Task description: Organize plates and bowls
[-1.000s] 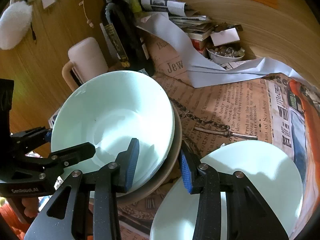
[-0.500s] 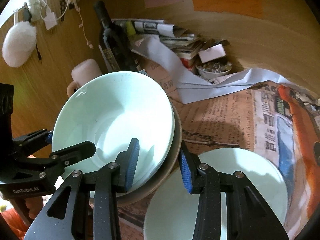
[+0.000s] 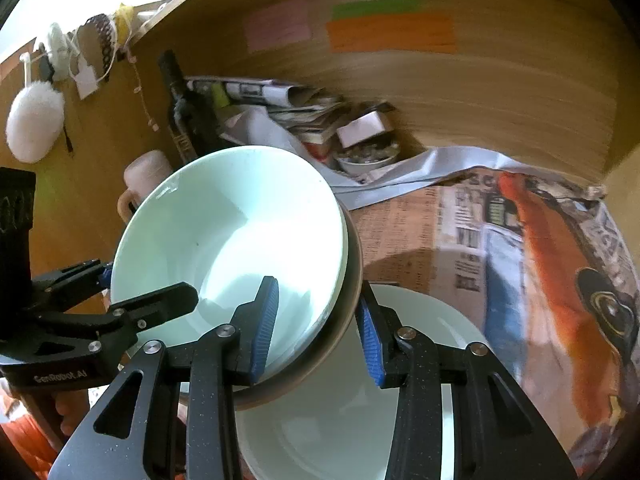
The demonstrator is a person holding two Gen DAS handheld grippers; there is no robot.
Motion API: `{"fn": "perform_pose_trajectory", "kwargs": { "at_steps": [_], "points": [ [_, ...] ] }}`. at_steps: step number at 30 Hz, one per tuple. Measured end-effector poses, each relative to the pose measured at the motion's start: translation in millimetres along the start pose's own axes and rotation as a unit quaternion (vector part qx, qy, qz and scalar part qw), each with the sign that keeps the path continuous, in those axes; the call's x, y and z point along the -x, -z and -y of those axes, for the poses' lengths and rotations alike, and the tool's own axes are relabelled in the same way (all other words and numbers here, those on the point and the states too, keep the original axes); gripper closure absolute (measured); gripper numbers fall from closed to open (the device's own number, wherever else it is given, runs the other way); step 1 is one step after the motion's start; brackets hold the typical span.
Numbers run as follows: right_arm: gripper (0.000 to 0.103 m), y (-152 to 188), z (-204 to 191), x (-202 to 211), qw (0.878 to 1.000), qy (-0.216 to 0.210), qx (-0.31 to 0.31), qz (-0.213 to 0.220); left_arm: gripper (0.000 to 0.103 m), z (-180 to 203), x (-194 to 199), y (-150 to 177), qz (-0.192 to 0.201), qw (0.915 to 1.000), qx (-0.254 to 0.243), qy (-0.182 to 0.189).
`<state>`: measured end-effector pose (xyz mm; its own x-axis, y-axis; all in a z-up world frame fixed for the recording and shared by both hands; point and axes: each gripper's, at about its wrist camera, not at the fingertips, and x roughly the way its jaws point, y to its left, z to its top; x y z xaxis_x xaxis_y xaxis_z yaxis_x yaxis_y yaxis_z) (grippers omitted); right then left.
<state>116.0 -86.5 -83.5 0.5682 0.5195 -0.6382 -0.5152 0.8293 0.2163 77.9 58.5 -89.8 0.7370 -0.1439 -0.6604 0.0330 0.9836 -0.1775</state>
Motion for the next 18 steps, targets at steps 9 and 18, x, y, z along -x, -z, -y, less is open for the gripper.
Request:
{"fn": "perform_pose_trajectory", "kwargs": {
  "at_steps": [9, 18],
  "points": [
    [0.068, 12.5, 23.4, 24.3, 0.999, 0.027, -0.016, 0.008, 0.039, 32.5, -8.2, -0.9, -0.007, 0.9994, -0.025, 0.024],
    [0.068, 26.5, 39.8, 40.6, 0.999, 0.040, -0.030, 0.007, 0.039, 54.2, -10.2, 3.8, -0.016, 0.9982, -0.041, 0.040]
  ]
}}
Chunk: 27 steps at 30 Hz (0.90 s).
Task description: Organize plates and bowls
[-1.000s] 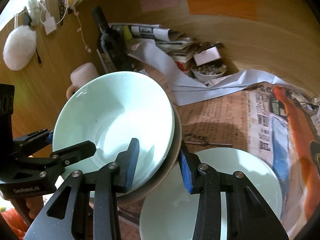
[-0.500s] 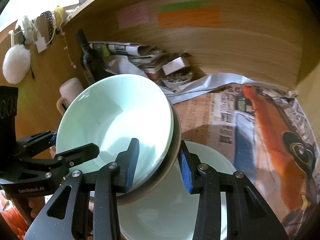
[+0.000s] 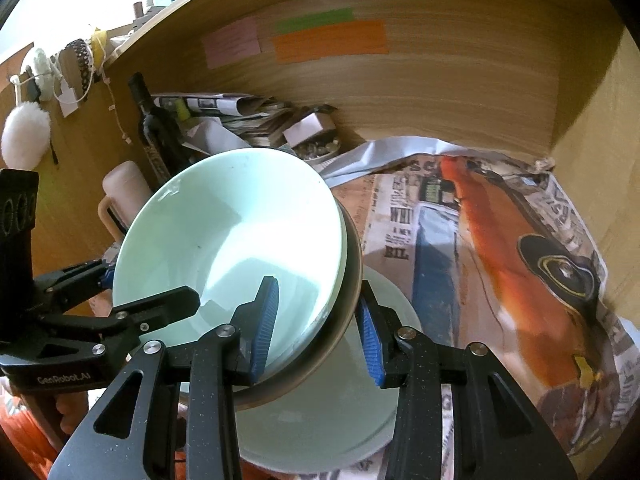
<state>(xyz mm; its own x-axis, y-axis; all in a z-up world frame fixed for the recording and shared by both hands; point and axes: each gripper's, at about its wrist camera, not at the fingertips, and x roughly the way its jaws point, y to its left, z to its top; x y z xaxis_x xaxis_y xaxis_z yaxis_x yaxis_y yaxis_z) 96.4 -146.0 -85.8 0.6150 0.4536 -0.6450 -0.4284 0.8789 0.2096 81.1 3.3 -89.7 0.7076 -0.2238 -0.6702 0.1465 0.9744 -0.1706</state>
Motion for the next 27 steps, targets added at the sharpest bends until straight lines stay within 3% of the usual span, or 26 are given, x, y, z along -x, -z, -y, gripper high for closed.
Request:
{"fn": "perform_pose_trajectory", "kwargs": {
  "at_steps": [27],
  "points": [
    [0.068, 25.1, 19.9, -11.3, 0.999, 0.006, -0.028, -0.037, 0.039, 15.7, -29.1, 16.3, -0.042, 0.9991, -0.003, 0.003]
  ]
}}
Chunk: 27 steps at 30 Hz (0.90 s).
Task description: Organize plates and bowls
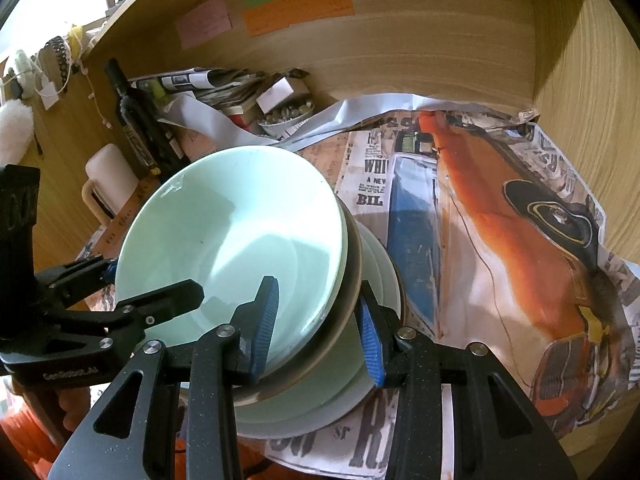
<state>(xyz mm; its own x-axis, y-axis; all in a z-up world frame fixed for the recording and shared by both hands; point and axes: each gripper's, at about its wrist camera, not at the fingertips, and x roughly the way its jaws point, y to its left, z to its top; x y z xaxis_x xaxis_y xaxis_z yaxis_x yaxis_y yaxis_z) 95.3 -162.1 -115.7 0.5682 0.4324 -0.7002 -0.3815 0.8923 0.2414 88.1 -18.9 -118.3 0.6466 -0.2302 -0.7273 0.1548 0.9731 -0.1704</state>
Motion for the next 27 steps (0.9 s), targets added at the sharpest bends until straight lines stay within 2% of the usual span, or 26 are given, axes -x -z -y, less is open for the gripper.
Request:
{"fn": "perform_pose_trajectory", "kwargs": {
  "at_steps": [10, 15, 18, 20, 23, 27],
  "points": [
    [0.067, -0.8, 6.0, -6.7, 1.000, -0.002, -0.009, 0.005, 0.039, -0.2, -2.4, -2.2, 0.006, 1.0000, -0.003, 0.003],
    [0.062, 1.0, 6.9, -5.3, 1.000, -0.009, -0.005, 0.012, 0.039, -2.2, -1.7, 0.1, 0.012, 0.9999, -0.001, 0.007],
    [0.047, 2.2, 5.8, -0.5, 1.000, 0.001, -0.003, 0.025, 0.038, -0.1, 3.1, 1.1, 0.030, 0.9993, -0.008, -0.019],
    [0.043, 2.1, 5.4, 6.5, 0.999, 0.008, 0.001, 0.038, 0.038, 0.0, 8.8, 1.6, 0.041, 0.9986, -0.011, -0.033],
    [0.043, 0.3, 4.3, 20.1, 0.998, 0.010, 0.004, 0.060, 0.038, -1.0, 22.4, 1.2, 0.063, 0.9967, -0.008, -0.050],
    [0.043, -2.4, -0.5, 48.8, 0.994, 0.006, 0.013, 0.107, 0.038, 4.5, 54.0, 0.3, 0.122, 0.9902, -0.010, -0.068]
  ]
}}
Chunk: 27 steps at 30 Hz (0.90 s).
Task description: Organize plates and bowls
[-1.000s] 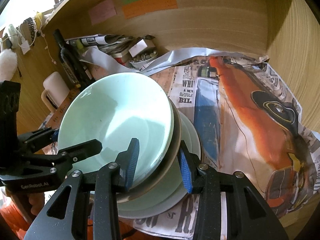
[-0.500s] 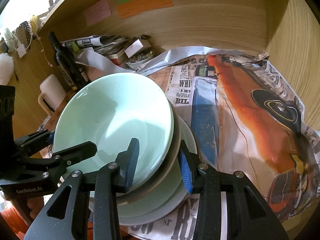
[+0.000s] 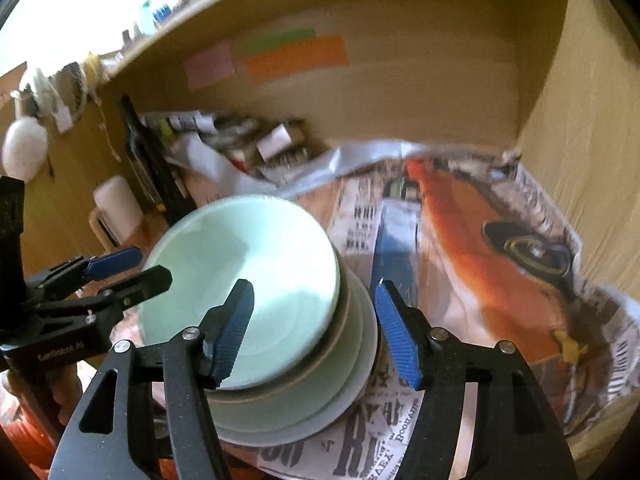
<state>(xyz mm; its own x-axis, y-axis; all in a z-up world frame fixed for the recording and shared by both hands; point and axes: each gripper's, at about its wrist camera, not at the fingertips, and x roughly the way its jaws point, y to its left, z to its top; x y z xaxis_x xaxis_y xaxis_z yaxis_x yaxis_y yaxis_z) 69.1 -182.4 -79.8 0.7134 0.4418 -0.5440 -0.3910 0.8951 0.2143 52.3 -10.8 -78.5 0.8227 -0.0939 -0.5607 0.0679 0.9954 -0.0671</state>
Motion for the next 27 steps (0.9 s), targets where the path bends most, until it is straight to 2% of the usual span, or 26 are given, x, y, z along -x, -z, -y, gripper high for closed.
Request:
{"fn": "perform_pose_trajectory", "kwargs": {
  "at_steps": [4, 6, 8, 11, 17, 27],
  "points": [
    [0.040, -7.9, -10.1, 33.5, 0.998, -0.002, 0.014, 0.058, 0.025, 7.9, 40.4, -6.8, 0.078, 0.9966, -0.006, -0.023],
    [0.029, -8.8, -14.1, 51.4, 0.996, -0.003, 0.015, 0.090, 0.018, 10.9, 57.8, -7.8, 0.111, 0.9933, -0.004, -0.030],
    [0.025, -8.7, -19.4, 65.9, 0.993, 0.002, 0.019, 0.119, 0.011, 13.8, 70.8, -9.0, 0.136, 0.9900, -0.001, -0.036],
    [0.014, -6.7, -26.1, 87.1, 0.988, 0.009, 0.028, 0.152, 0.005, 18.2, 88.0, -9.9, 0.165, 0.9856, -0.001, -0.040],
    [0.000, -1.4, -34.7, 109.1, 0.981, 0.010, 0.034, 0.189, 0.001, 28.0, 110.4, -5.4, 0.192, 0.9806, -0.004, -0.038],
    [0.000, 3.5, -41.0, 121.0, 0.978, 0.003, 0.037, 0.204, 0.000, 41.9, 124.5, 7.1, 0.210, 0.9767, -0.022, -0.041]
  ]
}}
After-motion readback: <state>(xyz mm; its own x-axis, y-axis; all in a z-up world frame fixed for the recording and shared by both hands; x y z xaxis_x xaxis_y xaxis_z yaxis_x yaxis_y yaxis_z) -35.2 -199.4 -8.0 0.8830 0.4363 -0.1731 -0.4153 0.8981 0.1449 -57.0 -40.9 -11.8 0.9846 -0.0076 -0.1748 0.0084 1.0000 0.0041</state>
